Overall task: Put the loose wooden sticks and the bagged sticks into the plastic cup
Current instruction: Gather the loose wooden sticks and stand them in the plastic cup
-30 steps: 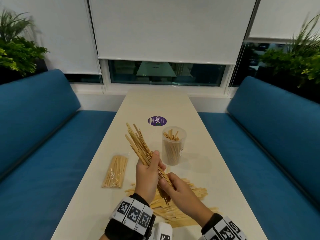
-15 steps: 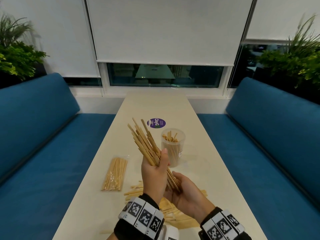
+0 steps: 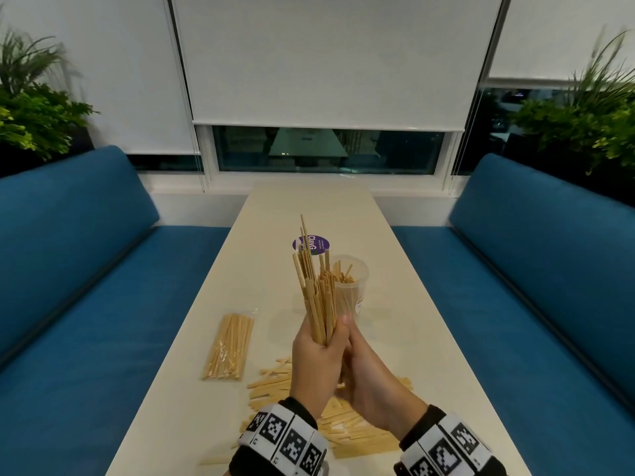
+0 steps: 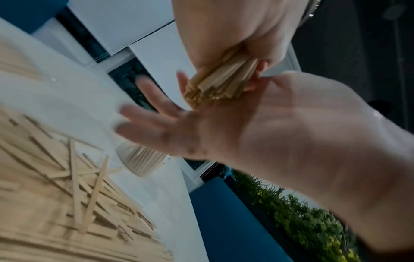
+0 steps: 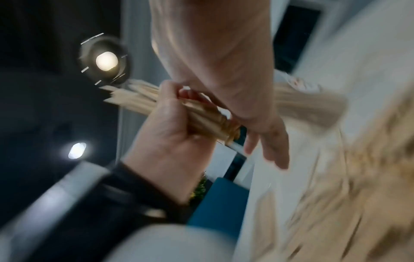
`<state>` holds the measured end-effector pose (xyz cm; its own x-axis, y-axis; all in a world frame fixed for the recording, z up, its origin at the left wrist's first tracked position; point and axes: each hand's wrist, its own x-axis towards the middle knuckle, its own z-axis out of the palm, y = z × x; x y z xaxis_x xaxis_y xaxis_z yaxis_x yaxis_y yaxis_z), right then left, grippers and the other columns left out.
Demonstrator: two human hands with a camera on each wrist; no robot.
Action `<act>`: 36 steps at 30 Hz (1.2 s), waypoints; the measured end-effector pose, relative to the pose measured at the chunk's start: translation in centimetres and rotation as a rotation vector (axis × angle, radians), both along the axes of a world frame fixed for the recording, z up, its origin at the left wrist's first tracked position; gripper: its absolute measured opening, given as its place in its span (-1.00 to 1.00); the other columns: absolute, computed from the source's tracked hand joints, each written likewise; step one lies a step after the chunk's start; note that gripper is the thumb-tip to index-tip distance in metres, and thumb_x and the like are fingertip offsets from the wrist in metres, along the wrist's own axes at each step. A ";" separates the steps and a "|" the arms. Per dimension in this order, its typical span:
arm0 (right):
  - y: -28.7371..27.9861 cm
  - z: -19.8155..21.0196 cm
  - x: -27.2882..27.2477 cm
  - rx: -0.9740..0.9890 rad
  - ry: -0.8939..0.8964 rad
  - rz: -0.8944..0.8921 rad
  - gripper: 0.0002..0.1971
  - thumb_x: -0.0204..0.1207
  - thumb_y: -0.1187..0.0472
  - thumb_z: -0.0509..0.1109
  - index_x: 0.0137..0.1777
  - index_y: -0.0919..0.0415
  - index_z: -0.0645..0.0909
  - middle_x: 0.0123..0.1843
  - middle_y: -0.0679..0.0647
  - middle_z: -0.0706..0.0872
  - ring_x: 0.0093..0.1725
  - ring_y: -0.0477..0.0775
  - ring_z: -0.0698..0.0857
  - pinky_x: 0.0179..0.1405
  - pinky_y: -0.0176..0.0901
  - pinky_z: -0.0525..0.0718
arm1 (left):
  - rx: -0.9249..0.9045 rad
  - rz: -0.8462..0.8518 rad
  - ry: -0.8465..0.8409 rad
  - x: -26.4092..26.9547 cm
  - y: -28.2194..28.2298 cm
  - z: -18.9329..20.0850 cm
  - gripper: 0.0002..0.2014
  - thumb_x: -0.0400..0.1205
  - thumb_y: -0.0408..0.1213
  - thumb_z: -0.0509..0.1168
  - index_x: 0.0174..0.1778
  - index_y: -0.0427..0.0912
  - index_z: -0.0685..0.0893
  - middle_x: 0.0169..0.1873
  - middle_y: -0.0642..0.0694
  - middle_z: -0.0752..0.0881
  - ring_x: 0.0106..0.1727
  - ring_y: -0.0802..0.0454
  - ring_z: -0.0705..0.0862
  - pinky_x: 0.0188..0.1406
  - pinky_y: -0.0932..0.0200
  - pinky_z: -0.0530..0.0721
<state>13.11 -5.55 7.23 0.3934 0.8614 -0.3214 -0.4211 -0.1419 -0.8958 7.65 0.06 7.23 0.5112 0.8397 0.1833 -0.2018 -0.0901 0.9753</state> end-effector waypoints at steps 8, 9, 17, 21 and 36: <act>-0.9 2.0 2.3 0.196 -0.533 -0.041 -0.41 0.26 -0.29 0.48 0.15 0.13 0.66 0.05 -0.07 0.79 -0.03 -0.12 0.76 -0.18 -0.32 0.72 | 0.064 -0.452 0.339 -0.9 -0.1 0.1 -0.84 0.62 -0.28 0.25 -0.29 -0.05 0.57 -0.62 0.06 0.51 -0.59 0.23 0.49 -0.48 0.34 0.52; -0.9 2.2 2.4 0.172 -0.552 -0.054 -0.55 0.31 -0.13 0.53 0.06 0.19 0.70 0.01 -0.02 0.81 -0.02 -0.06 0.78 -0.14 -0.22 0.76 | 0.066 -0.497 0.373 -0.9 -0.3 0.1 -0.85 0.60 -0.33 0.25 -0.29 -0.07 0.57 -0.63 0.06 0.51 -0.59 0.22 0.50 -0.46 0.31 0.53; -0.9 3.1 1.9 0.281 -0.508 -0.250 -0.73 0.52 0.14 0.36 -0.40 0.17 0.63 -0.51 0.14 0.67 -0.23 0.15 0.82 -0.24 -0.16 0.76 | -0.258 -0.726 0.404 -1.8 0.7 -0.1 -0.95 0.53 -0.25 0.38 -0.12 -0.08 0.66 -0.30 -0.04 0.69 -0.22 0.02 0.61 -0.17 0.16 0.55; -0.7 4.9 2.1 0.399 -0.545 -0.278 -0.70 0.46 0.03 0.33 -0.49 0.05 0.60 -0.59 0.06 0.60 -0.49 0.06 0.67 -0.17 0.11 0.73 | -0.846 -0.687 0.014 -2.5 1.3 -1.2 -0.54 0.57 0.00 0.21 0.12 -0.33 0.72 -0.01 -0.21 0.74 0.02 -0.11 0.71 0.20 0.01 0.58; 0.9 2.9 0.0 0.348 -0.515 -0.111 -0.85 0.39 0.32 0.54 -0.19 0.34 0.60 -0.37 0.13 0.66 -0.35 0.06 0.72 -0.27 -0.18 0.70 | -1.265 -0.322 -0.322 -2.1 0.0 0.0 -0.66 0.70 -0.29 0.00 -0.11 -0.46 0.58 -0.50 -0.34 0.71 -0.55 -0.17 0.73 -0.53 0.03 0.77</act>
<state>13.16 -4.67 10.12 0.5160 0.8267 0.2242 0.0805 0.2138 -0.9736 5.59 0.10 7.21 0.7977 0.3720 -0.4747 -0.2775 0.9253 0.2586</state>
